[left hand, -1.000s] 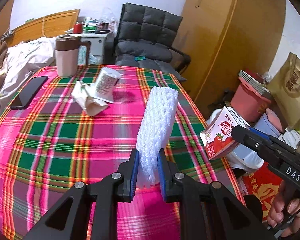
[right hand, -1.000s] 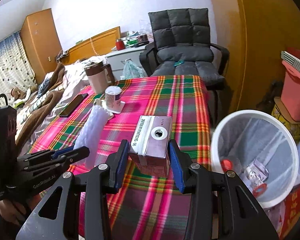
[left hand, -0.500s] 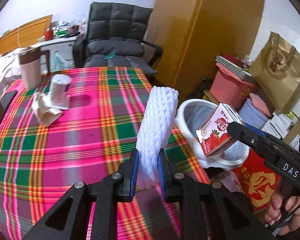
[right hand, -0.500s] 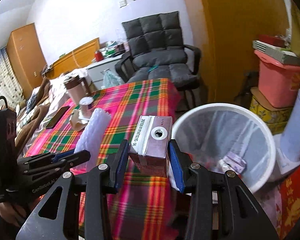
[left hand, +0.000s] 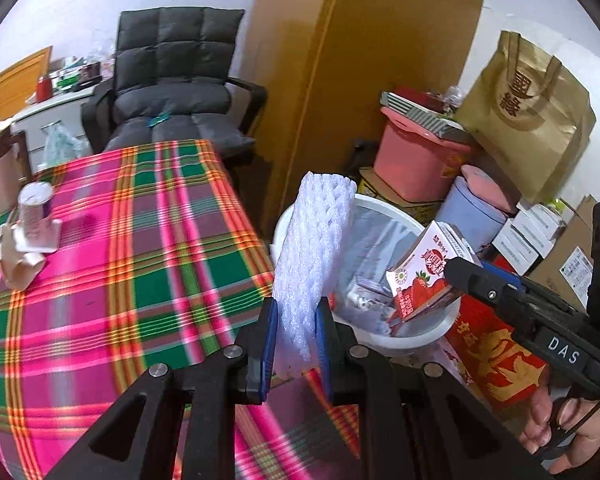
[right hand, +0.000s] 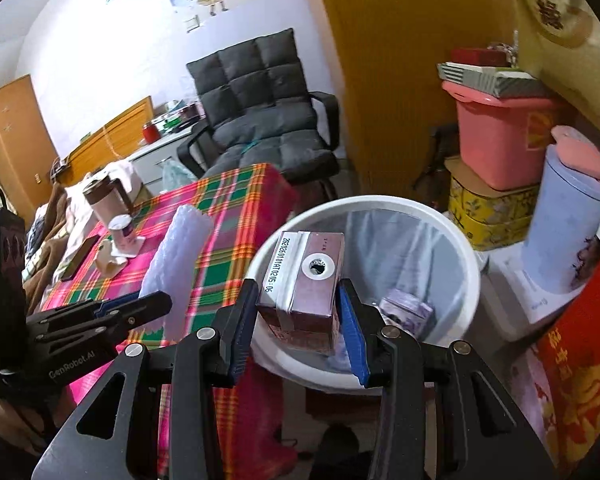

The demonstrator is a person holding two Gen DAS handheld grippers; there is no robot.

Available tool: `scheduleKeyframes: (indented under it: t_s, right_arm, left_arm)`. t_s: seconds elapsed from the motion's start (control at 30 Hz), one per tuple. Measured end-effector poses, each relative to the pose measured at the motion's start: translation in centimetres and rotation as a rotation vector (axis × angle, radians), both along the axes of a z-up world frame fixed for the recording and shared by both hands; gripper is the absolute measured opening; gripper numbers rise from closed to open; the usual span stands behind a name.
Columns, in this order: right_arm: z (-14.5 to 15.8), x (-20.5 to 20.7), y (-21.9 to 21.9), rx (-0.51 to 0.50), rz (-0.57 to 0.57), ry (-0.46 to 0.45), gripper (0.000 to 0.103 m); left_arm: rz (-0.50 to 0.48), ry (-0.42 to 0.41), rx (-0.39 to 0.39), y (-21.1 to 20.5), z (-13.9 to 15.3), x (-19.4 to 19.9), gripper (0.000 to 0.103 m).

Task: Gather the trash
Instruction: 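Carry the foam net and milk carton over the wastebasket and lower them in, then open both grippers to drop the foam net and milk carton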

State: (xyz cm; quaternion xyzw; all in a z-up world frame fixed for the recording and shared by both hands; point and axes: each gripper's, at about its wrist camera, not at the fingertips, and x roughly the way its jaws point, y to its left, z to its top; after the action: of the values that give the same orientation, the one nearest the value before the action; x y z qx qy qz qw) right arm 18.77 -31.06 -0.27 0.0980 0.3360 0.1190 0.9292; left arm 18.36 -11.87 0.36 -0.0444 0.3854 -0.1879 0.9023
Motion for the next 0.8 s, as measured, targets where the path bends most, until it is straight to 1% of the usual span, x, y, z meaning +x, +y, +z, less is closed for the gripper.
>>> scheduleKeyframes:
  t_s: [0.4, 0.6, 0.67, 0.8]
  right_arm:
    - [-1.7, 0.9, -2.5, 0.002, -0.049, 0.051, 0.043]
    - [-2.5, 1.5, -3.0, 0.003, -0.048, 0.092, 0.043]
    - [-2.8, 1.7, -3.0, -0.003, -0.048, 0.103, 0.043]
    - [-2.9, 1.8, -3.1, -0.013, -0.047, 0.108, 0.044]
  left_arm:
    - [-0.091, 0.049, 0.003, -4.4, -2.1, 2.4, 0.019]
    - [-0.131, 0.068, -0.011, -6.2, -2.9, 3.5, 0.019]
    - [-0.14, 0.07, -0.011, -6.6, -3.0, 3.8, 0.021]
    - [-0.148, 0.07, -0.031, -7.0, -3.2, 4.3, 0.028]
